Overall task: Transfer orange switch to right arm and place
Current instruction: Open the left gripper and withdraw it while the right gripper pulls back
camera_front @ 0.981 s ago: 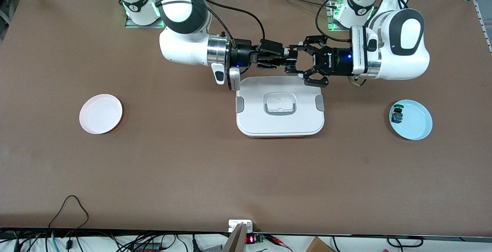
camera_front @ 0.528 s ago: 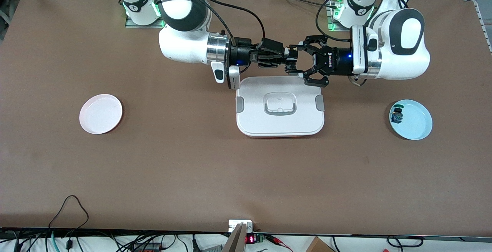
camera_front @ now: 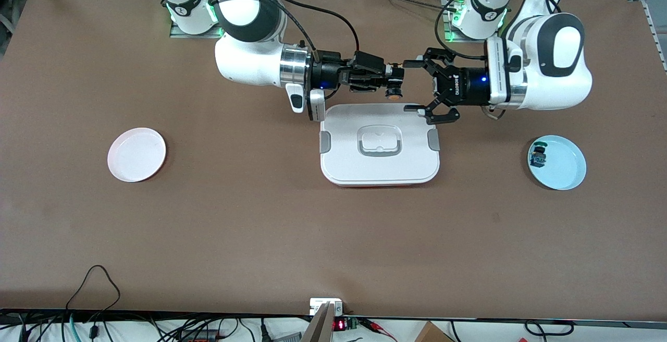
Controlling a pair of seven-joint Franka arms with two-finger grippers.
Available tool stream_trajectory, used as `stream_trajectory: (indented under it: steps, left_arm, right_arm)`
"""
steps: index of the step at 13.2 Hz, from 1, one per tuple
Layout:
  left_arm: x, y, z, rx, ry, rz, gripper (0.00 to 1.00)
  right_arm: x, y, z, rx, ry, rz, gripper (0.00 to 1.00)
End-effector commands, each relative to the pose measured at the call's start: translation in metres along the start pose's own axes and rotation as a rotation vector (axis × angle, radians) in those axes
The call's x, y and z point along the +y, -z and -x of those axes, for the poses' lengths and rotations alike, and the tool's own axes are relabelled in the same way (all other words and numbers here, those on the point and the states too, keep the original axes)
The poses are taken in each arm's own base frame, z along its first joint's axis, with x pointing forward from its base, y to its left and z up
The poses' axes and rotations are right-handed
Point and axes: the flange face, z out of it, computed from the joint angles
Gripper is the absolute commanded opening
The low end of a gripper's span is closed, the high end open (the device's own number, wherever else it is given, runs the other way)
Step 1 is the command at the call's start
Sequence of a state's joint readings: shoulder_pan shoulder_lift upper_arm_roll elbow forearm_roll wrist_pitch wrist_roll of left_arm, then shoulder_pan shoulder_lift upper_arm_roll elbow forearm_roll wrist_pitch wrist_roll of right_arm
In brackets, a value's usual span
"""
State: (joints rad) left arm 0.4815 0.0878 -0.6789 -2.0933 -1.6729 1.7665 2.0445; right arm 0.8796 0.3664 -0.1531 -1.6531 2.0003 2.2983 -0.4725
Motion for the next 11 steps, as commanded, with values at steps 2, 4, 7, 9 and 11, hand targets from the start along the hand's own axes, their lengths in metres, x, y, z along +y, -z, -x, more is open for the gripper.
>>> stream_trajectory:
  steps: [2,4,7,9,11]
  left_arm:
    - [-0.014,0.057,0.005,0.084,0.022,0.022,1.0]
    - [-0.027,0.098,0.006,0.032,0.0,0.06,1.0]
    - [-0.022,0.138,0.012,-0.025,0.007,0.093,1.0]
    - [-0.021,0.153,0.01,-0.06,0.014,0.109,1.0]
    - [-0.03,0.157,0.005,-0.024,0.059,0.172,1.0]
  right_arm:
    - [-0.013,0.011,0.0,0.02,0.011,-0.017,0.0]
    - [-0.012,0.027,-0.005,0.02,0.038,0.017,0.0]
    - [-0.011,0.073,-0.035,-0.019,0.086,0.058,0.0]
    - [-0.013,0.107,-0.06,-0.05,0.09,0.04,0.0]
    - [-0.004,0.149,-0.08,-0.104,0.107,0.072,0.0]
